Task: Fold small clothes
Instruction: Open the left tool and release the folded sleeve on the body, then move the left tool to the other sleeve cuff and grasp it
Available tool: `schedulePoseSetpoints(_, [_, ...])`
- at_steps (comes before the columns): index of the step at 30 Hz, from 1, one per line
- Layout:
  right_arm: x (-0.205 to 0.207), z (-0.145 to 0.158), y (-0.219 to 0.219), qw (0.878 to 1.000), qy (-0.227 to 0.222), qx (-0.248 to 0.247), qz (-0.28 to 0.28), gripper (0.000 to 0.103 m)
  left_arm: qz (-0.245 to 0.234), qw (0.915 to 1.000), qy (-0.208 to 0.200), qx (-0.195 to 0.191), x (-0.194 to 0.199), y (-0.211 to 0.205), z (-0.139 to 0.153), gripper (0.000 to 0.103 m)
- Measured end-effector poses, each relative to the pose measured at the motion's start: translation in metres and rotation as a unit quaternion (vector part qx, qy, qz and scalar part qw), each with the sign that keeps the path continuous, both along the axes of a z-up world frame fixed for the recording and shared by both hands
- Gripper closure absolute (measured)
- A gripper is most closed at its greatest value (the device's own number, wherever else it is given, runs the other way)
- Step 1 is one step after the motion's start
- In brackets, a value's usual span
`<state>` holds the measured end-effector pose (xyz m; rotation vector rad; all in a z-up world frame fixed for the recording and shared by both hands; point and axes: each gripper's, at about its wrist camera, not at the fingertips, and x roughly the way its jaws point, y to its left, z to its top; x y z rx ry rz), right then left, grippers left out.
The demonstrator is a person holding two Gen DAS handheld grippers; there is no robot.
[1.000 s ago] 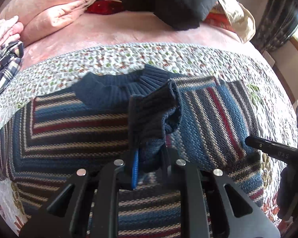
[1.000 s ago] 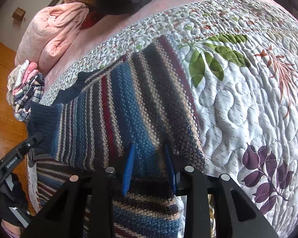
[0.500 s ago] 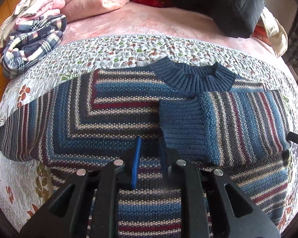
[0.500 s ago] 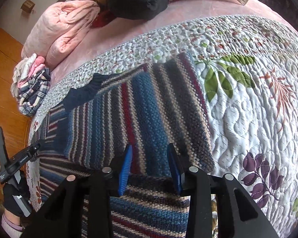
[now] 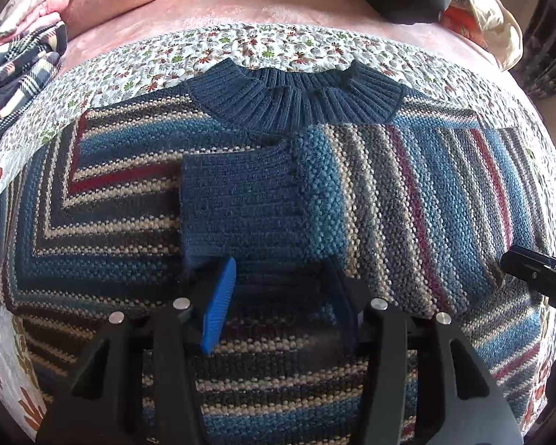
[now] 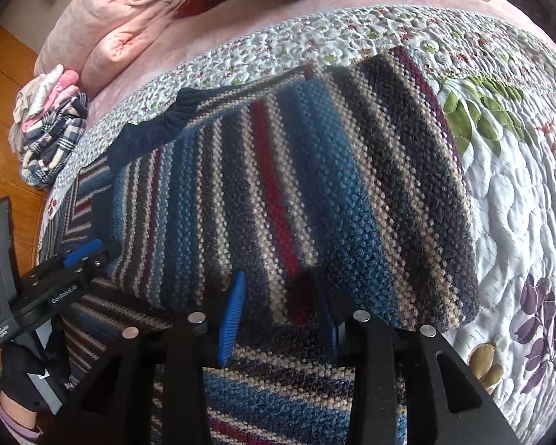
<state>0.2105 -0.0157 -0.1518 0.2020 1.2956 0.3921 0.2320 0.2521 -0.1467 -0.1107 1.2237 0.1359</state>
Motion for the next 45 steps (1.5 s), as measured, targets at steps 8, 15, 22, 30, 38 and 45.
schedulePoseSetpoints(8, [0.003,0.008,0.007,1.000,0.014,-0.020,-0.006,0.065,0.012,0.9996,-0.002,-0.026,0.002,0.009,0.006,0.052])
schedulePoseSetpoints(15, [-0.030,0.052,0.034,0.998,-0.032,-0.021,0.045,0.058,0.081,0.9925,-0.074,-0.054,-0.067,0.082,0.062,0.043])
schedulePoseSetpoints(22, [-0.073,0.046,0.073,0.994,-0.026,-0.018,0.101,0.057,0.227,0.9703,-0.077,-0.030,-0.173,0.217,0.068,0.042])
schedulePoseSetpoints(30, [-0.090,0.031,0.098,0.992,-0.013,-0.027,0.119,0.057,0.363,0.9280,-0.079,-0.030,-0.223,0.353,0.054,0.043])
schedulePoseSetpoints(38, [-0.086,0.023,0.093,0.994,-0.008,-0.041,0.106,0.057,0.447,0.8848,-0.095,-0.089,-0.241,0.424,0.024,0.044])
schedulePoseSetpoints(45, [-0.085,0.017,0.085,0.994,-0.004,-0.048,0.098,0.057,0.467,0.8715,-0.112,-0.101,-0.237,0.443,0.010,0.046])
